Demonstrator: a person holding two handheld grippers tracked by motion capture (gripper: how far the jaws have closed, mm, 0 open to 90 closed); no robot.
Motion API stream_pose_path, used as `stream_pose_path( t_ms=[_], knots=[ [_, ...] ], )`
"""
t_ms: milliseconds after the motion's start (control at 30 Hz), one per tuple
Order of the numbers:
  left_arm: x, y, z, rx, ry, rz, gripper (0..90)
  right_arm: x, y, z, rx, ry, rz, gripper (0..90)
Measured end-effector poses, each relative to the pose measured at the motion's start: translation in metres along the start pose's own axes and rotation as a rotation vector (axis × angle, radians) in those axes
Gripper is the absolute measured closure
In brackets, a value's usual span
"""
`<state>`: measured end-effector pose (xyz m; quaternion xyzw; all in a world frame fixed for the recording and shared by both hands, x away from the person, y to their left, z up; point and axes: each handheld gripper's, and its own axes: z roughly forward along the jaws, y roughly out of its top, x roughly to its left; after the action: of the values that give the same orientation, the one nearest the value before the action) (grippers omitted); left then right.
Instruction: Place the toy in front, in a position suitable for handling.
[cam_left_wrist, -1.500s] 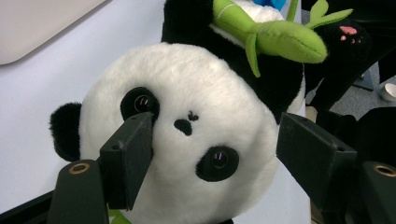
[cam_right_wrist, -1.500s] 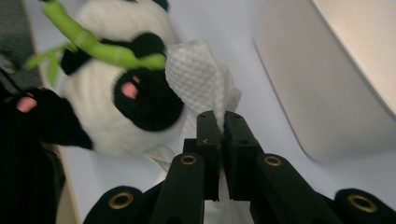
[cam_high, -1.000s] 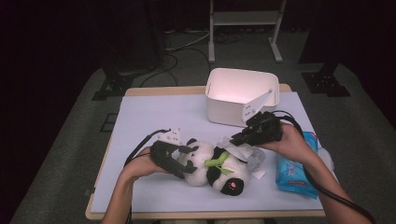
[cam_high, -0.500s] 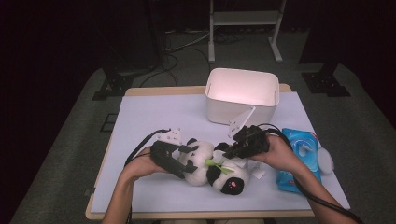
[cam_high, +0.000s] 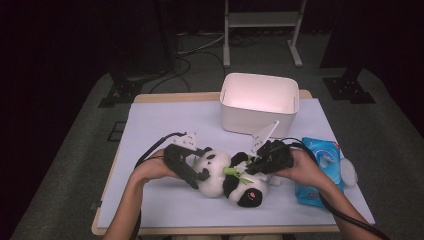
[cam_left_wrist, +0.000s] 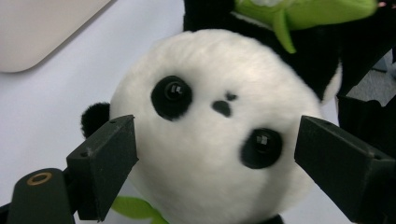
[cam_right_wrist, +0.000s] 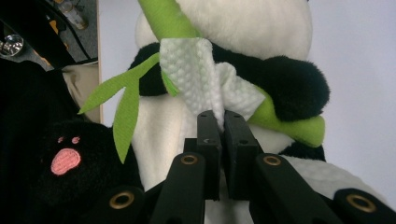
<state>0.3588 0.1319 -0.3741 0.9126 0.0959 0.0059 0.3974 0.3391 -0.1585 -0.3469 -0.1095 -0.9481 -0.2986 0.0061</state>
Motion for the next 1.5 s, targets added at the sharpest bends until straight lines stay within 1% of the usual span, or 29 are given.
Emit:
stream_pose_path(
  t_ms=[67,100,133,167,200,233,300,400,433,467,500,567,667,700,733,800,833,900,933,1000,1033,1133,1167,1200,1233,1300,1400,1433,1500],
  knots=[
    [0.006,0.004,0.003,0.004,0.001,-0.006,12.0,0.000,-0.002,-0.001,0.002,-0.004,-0.005,85.3],
    [0.012,0.005,0.006,-0.010,-0.029,-0.030,12.1,0.000,-0.003,-0.002,0.001,-0.008,-0.001,85.3],
    [0.012,0.005,0.006,-0.010,-0.029,-0.030,13.3,0.000,-0.003,-0.002,0.001,-0.008,-0.001,85.3],
    [0.014,0.005,0.007,-0.010,-0.047,-0.048,14.2,-0.002,-0.006,-0.002,-0.005,-0.014,0.012,85.3],
    [0.014,0.005,0.007,-0.010,-0.047,-0.048,15.5,-0.002,-0.006,-0.002,-0.005,-0.014,0.012,85.3],
    [0.013,0.004,0.008,-0.013,-0.056,-0.066,16.1,-0.005,-0.009,-0.003,-0.012,-0.011,0.025,85.3],
    [0.012,0.003,0.007,-0.004,-0.060,-0.069,17.7,-0.006,-0.010,-0.003,-0.016,-0.007,0.030,85.3],
    [0.005,0.002,0.008,0.029,-0.051,-0.055,18.0,-0.009,-0.009,-0.001,-0.014,-0.013,0.026,85.4],
    [0.000,0.002,0.008,0.040,-0.040,-0.058,18.0,-0.011,-0.007,0.000,-0.012,-0.013,0.027,85.4],
    [0.000,0.002,0.008,0.040,-0.040,-0.058,18.0,-0.011,-0.007,0.000,-0.012,-0.013,0.027,85.4],
    [-0.002,0.001,0.008,0.037,-0.041,-0.068,18.0,-0.011,-0.007,0.001,-0.012,-0.008,0.024,85.4],
    [-0.005,0.000,0.007,0.045,-0.045,-0.057,20.2,-0.013,-0.006,0.001,-0.008,-0.007,0.021,85.3],
    [-0.011,-0.001,0.007,0.053,-0.045,-0.061,20.7,-0.016,-0.006,0.001,-0.003,-0.007,0.025,85.3],
    [-0.014,-0.001,0.008,0.064,-0.047,-0.060,20.7,-0.017,-0.006,0.001,-0.001,-0.006,0.030,85.2],
    [-0.014,-0.001,0.008,0.064,-0.047,-0.060,20.9,-0.017,-0.006,0.001,-0.001,-0.006,0.030,85.2],
    [-0.018,-0.002,0.008,0.072,-0.056,-0.058,21.2,-0.019,-0.007,0.001,-0.003,-0.002,0.037,85.2],
    [-0.019,-0.002,0.008,0.078,-0.063,-0.052,21.5,-0.022,-0.009,0.001,-0.005,-0.004,0.040,85.2],
    [-0.023,-0.003,0.008,0.092,-0.079,-0.035,22.1,-0.023,-0.010,0.001,-0.005,-0.006,0.046,85.2],
    [-0.025,-0.003,0.007,0.097,-0.080,-0.027,22.1,-0.024,-0.011,0.001,-0.008,-0.008,0.050,85.2],
    [-0.026,-0.004,0.007,0.092,-0.063,-0.033,21.5,-0.023,-0.012,0.001,-0.013,-0.012,0.054,85.2],
    [-0.025,-0.005,0.009,0.088,-0.042,-0.048,18.6,-0.021,-0.010,0.002,-0.019,-0.028,0.052,85.1],
    [-0.025,-0.007,0.010,0.081,-0.036,-0.047,17.6,-0.016,-0.007,0.002,-0.021,-0.044,0.041,85.1],
    [-0.024,-0.008,0.010,0.077,-0.036,-0.044,17.6,-0.012,-0.004,0.002,-0.022,-0.056,0.025,85.1],
    [-0.024,-0.008,0.009,0.073,-0.030,-0.051,17.6,-0.012,-0.004,0.002,-0.022,-0.056,0.025,85.1],
    [-0.023,-0.008,0.008,0.070,-0.026,-0.054,17.6,-0.010,-0.005,0.000,-0.042,-0.047,0.031,85.0],
    [-0.022,-0.007,0.008,0.062,-0.027,-0.054,17.6,-0.009,-0.007,-0.001,-0.046,-0.042,0.034,85.0],
    [-0.021,-0.005,0.007,0.046,-0.021,-0.044,17.6,-0.008,-0.010,-0.002,-0.051,-0.035,0.041,84.9],
    [-0.021,-0.004,0.007,0.044,-0.023,-0.044,17.6,-0.007,-0.014,-0.004,-0.061,-0.026,0.051,84.7],
    [-0.023,-0.002,0.007,0.057,-0.031,-0.025,17.6,-0.006,-0.017,-0.005,-0.071,-0.020,0.048,84.0]
  ],
)
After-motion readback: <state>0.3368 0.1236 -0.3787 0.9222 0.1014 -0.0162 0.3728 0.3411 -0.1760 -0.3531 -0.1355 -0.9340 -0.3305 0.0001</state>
